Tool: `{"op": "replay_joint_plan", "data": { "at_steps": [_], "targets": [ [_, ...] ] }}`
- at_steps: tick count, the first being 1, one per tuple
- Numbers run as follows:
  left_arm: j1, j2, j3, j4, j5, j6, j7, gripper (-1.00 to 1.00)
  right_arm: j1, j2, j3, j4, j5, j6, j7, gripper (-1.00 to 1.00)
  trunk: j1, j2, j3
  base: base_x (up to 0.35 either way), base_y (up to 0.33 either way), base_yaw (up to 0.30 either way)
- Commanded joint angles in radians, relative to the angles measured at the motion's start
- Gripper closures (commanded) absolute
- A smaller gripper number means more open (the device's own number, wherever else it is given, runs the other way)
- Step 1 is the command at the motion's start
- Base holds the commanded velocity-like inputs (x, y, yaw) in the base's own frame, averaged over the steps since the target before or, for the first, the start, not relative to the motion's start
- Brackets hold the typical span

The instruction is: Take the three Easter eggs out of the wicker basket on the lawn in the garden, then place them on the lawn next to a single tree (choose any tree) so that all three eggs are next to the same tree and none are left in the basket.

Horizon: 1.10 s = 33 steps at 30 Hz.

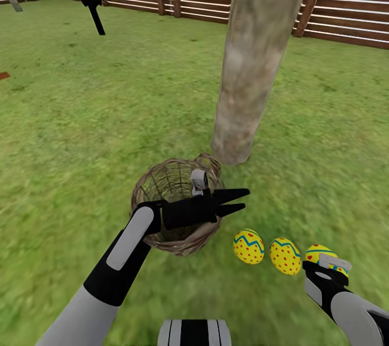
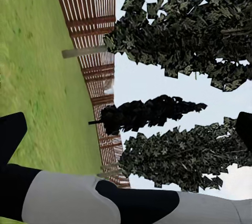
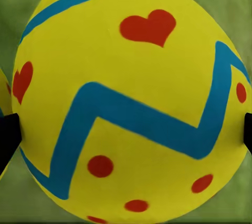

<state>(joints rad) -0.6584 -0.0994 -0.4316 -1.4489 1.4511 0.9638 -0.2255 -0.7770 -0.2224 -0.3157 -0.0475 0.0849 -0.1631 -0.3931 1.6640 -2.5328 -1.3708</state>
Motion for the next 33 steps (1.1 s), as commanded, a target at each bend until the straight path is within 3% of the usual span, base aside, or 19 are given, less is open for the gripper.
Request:
{"op": "replay_joint_plan", "data": {
  "at_steps": [1, 7, 26, 33],
  "targets": [
    [-0.001, 0.000, 0.001, 0.000, -0.006, 0.003, -0.008, -1.00, -0.001, 0.000, -0.008, 0.001, 0.009, -0.004, -0.001, 1.00, 0.000, -0.001, -0.005, 0.000, 0.000, 0.000],
    [-0.001, 0.000, 0.001, 0.001, -0.006, 0.003, -0.008, -1.00, -0.001, 0.000, -0.008, 0.001, 0.009, -0.004, -0.001, 1.00, 0.003, -0.002, -0.028, 0.000, 0.000, 0.000],
    [0.000, 0.000, -0.001, 0.001, -0.006, 0.003, -0.008, -1.00, -0.001, 0.000, -0.008, 0.001, 0.009, -0.005, -0.001, 1.00, 0.003, -0.002, -0.028, 0.056, -0.019, 0.000],
    [0.000, 0.000, -0.001, 0.001, -0.006, 0.003, -0.008, -1.00, -0.001, 0.001, -0.008, -0.001, 0.009, -0.006, -0.012, 1.00, 0.006, -0.004, -0.055, 0.000, 0.000, 0.000]
  ]
}}
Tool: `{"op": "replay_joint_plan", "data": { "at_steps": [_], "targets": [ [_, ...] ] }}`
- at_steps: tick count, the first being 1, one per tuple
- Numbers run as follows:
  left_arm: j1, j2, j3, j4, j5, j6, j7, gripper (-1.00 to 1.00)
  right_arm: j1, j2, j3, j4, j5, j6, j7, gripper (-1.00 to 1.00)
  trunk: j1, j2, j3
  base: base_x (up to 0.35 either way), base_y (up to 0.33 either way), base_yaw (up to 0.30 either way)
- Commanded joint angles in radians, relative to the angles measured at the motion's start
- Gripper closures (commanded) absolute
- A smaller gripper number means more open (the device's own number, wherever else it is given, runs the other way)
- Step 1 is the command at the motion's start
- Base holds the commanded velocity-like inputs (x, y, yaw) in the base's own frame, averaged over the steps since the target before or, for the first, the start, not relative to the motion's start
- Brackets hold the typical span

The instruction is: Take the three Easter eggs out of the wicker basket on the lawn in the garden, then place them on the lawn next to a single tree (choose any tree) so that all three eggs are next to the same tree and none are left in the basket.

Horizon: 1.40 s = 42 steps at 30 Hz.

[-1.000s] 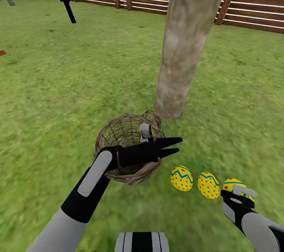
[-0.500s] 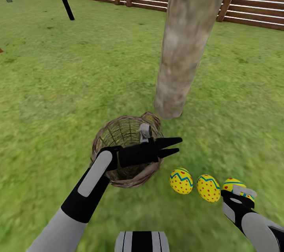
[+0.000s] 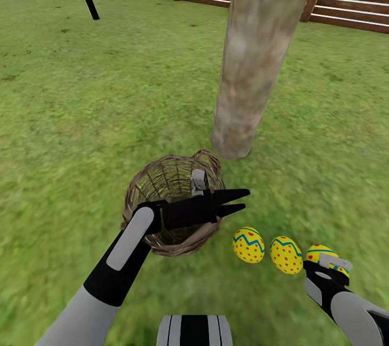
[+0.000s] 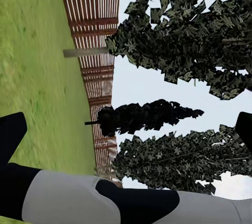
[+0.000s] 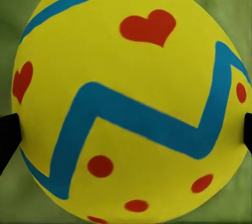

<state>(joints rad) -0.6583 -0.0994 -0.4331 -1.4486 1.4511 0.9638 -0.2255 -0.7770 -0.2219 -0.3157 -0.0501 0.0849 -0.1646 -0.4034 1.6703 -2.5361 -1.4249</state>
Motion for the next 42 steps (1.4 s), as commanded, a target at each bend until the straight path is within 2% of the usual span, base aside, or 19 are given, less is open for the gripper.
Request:
{"op": "replay_joint_plan", "data": {
  "at_steps": [1, 5, 13, 21, 29, 32, 39, 42],
  "targets": [
    [0.000, 0.000, 0.001, 0.001, -0.006, 0.003, -0.008, -1.00, -0.001, 0.000, -0.008, 0.001, 0.009, -0.004, -0.004, 1.00, 0.000, 0.000, -0.001, 0.000, 0.000, 0.000],
    [0.000, 0.000, 0.001, 0.001, -0.006, 0.003, -0.008, -1.00, -0.001, 0.000, -0.008, 0.001, 0.009, -0.004, -0.005, 1.00, 0.000, 0.000, -0.001, 0.000, 0.000, 0.000],
    [0.000, 0.000, 0.001, 0.001, -0.006, 0.003, -0.008, -1.00, -0.001, 0.000, -0.008, 0.000, 0.009, -0.004, -0.006, 1.00, 0.003, -0.002, -0.032, 0.000, 0.000, 0.000],
    [0.000, 0.000, 0.001, 0.001, -0.005, 0.003, -0.008, -1.00, -0.002, 0.001, -0.008, -0.019, 0.009, -0.005, -0.006, 1.00, 0.003, -0.002, -0.032, 0.010, -0.009, 0.000],
    [0.000, 0.000, 0.001, 0.001, -0.006, 0.002, -0.008, -1.00, -0.002, 0.002, -0.008, -0.019, 0.009, -0.006, -0.006, 1.00, 0.003, -0.002, -0.032, 0.162, -0.138, 0.000],
    [0.000, 0.000, 0.001, 0.001, -0.006, 0.001, -0.008, -1.00, -0.001, 0.002, -0.008, -0.019, 0.009, -0.006, -0.046, 1.00, 0.003, -0.002, -0.032, 0.003, -0.002, 0.000],
    [0.000, 0.000, 0.001, 0.001, -0.006, 0.001, -0.008, -1.00, -0.001, 0.003, -0.008, -0.019, 0.009, -0.009, -0.055, 1.00, 0.007, -0.004, -0.059, 0.000, 0.000, 0.000],
    [0.000, 0.000, 0.001, 0.001, -0.006, 0.001, -0.008, -1.00, -0.001, 0.003, -0.008, -0.019, 0.009, -0.033, -0.055, 1.00, 0.008, -0.004, -0.070, 0.000, 0.000, 0.000]
  ]
}}
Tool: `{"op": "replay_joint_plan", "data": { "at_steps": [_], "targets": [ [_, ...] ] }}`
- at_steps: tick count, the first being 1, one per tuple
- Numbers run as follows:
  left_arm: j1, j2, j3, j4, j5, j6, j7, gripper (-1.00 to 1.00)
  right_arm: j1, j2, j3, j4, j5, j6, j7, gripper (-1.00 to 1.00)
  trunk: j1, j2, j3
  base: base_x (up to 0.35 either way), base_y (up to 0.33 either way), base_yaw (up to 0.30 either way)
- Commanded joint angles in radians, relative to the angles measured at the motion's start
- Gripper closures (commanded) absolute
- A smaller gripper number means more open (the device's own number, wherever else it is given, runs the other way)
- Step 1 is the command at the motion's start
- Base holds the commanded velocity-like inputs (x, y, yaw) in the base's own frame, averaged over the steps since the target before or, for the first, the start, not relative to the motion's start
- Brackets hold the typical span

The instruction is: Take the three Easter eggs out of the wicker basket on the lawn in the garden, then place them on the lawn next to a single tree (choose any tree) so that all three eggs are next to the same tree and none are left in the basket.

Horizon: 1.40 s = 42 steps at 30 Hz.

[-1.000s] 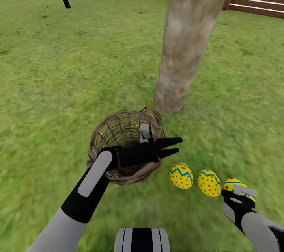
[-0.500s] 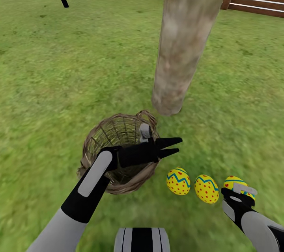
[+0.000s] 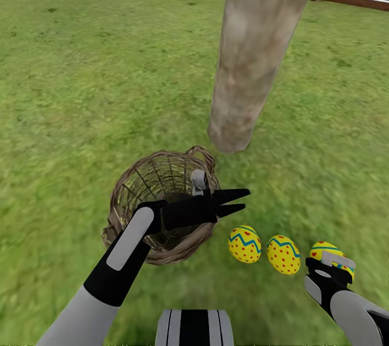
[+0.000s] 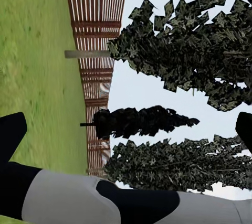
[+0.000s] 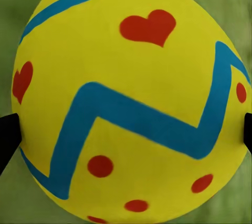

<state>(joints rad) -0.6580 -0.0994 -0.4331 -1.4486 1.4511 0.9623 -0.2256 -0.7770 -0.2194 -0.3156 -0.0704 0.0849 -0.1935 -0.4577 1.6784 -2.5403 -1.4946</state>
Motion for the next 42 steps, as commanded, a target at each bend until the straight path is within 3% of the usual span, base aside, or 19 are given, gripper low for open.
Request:
{"op": "replay_joint_plan", "data": {
  "at_steps": [1, 7, 8, 19, 35, 38, 42],
  "targets": [
    [0.000, 0.000, 0.001, 0.001, -0.006, 0.003, -0.008, -1.00, -0.001, -0.001, -0.008, 0.001, 0.009, -0.007, -0.001, 1.00, 0.000, -0.001, -0.005, 0.000, 0.000, 0.000],
    [0.000, 0.000, 0.001, 0.001, -0.006, 0.003, -0.008, -1.00, -0.002, -0.002, -0.008, 0.001, 0.009, -0.023, 0.003, 1.00, 0.001, -0.001, -0.012, 0.000, 0.000, 0.000],
    [0.000, 0.000, 0.001, 0.001, -0.006, 0.003, -0.008, -1.00, -0.002, -0.001, -0.008, 0.001, 0.009, -0.023, 0.004, -1.00, 0.001, -0.001, -0.012, 0.000, 0.000, 0.000],
    [0.000, 0.000, 0.001, 0.002, -0.006, 0.003, -0.009, -1.00, -0.002, -0.002, -0.008, 0.001, 0.009, -0.023, 0.005, -1.00, 0.001, -0.001, -0.012, 0.000, 0.000, 0.000],
    [0.000, 0.000, -0.002, 0.002, -0.006, 0.004, -0.007, -1.00, -0.003, -0.005, -0.009, -0.002, 0.004, -0.023, 0.012, -1.00, -0.006, 0.003, 0.050, 0.000, 0.000, 0.000],
    [0.000, 0.000, 0.001, 0.003, -0.008, 0.003, -0.005, -1.00, -0.004, -0.009, -0.015, -0.056, -0.004, -0.017, 0.079, -1.00, -0.007, 0.003, 0.061, 0.000, 0.000, 0.000],
    [0.000, 0.000, 0.003, 0.009, -0.010, 0.002, -0.001, -1.00, -0.004, -0.042, -0.019, -0.098, -0.010, 0.000, 0.180, -1.00, -0.009, 0.004, 0.077, 0.000, 0.000, 0.000]
  ]
}}
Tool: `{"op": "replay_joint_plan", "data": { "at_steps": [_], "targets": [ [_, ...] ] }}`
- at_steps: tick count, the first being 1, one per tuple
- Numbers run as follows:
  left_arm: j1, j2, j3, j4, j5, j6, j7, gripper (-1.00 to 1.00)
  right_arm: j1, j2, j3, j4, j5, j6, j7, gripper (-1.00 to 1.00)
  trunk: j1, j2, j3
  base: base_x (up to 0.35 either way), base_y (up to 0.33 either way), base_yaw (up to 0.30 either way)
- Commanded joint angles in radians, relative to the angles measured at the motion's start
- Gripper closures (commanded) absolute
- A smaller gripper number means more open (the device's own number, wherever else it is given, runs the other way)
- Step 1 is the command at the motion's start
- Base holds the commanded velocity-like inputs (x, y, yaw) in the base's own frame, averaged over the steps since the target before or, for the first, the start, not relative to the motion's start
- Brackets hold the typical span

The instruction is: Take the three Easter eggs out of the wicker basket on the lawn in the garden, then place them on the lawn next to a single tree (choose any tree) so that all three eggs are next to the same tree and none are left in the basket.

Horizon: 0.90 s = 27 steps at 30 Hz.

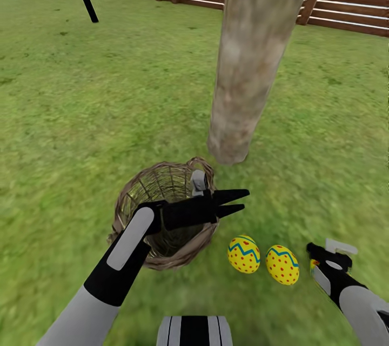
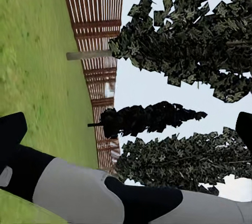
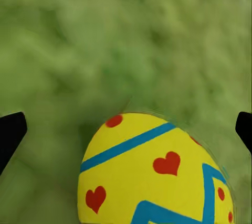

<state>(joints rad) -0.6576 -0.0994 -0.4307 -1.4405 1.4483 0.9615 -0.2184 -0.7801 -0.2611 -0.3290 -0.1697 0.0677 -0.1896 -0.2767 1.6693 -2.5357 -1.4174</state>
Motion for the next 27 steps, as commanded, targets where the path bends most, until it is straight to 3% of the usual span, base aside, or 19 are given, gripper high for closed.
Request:
{"op": "replay_joint_plan", "data": {
  "at_steps": [1, 4, 6, 9, 13, 17, 19, 23, 27],
  "targets": [
    [0.000, 0.000, 0.000, 0.001, -0.008, 0.002, -0.008, -1.00, -0.001, -0.004, -0.006, -0.001, 0.007, 0.001, 0.003, -1.00, -0.001, 0.000, 0.003, 0.000, 0.000, 0.000],
    [0.000, 0.000, 0.000, 0.002, -0.008, 0.002, -0.006, -1.00, -0.001, -0.046, -0.011, -0.022, 0.005, 0.059, 0.052, -1.00, -0.002, 0.001, 0.015, 0.000, 0.000, 0.000],
    [0.000, 0.000, 0.000, 0.003, -0.008, 0.002, -0.006, -1.00, -0.001, -0.088, -0.038, -0.039, 0.005, 0.139, 0.139, -1.00, -0.003, 0.001, 0.023, 0.000, 0.000, 0.000],
    [0.000, 0.000, 0.001, 0.002, -0.008, 0.002, -0.005, -1.00, -0.001, -0.148, -0.148, -0.099, 0.006, 0.292, 0.280, -1.00, -0.004, 0.002, 0.034, 0.000, 0.000, 0.000],
    [0.000, -0.002, 0.000, 0.003, -0.008, 0.002, -0.004, -1.00, -0.001, -0.193, -0.221, -0.218, 0.007, 0.454, 0.423, -1.00, -0.006, 0.003, 0.050, 0.000, 0.000, 0.000],
    [-0.001, -0.003, 0.001, 0.004, -0.012, 0.001, -0.003, -1.00, -0.001, -0.246, -0.235, -0.272, 0.008, 0.607, 0.602, -1.00, -0.008, 0.004, 0.065, 0.000, 0.000, 0.000],
    [-0.001, -0.004, 0.001, 0.006, -0.013, 0.000, -0.002, -1.00, -0.001, -0.277, -0.236, -0.278, 0.013, 0.669, 0.739, -1.00, -0.009, 0.004, 0.073, 0.000, 0.000, 0.000],
    [-0.002, -0.006, 0.000, 0.009, -0.052, -0.002, -0.001, -1.00, 0.000, -0.307, -0.236, -0.280, 0.021, 0.733, 0.908, -1.00, -0.010, 0.005, 0.088, 0.000, 0.000, 0.000],
    [-0.002, -0.011, 0.000, 0.010, -0.097, -0.006, -0.001, -1.00, 0.001, -0.322, -0.230, -0.281, 0.030, 0.769, 1.014, -1.00, -0.012, 0.006, 0.104, 0.000, 0.000, 0.000]
  ]
}}
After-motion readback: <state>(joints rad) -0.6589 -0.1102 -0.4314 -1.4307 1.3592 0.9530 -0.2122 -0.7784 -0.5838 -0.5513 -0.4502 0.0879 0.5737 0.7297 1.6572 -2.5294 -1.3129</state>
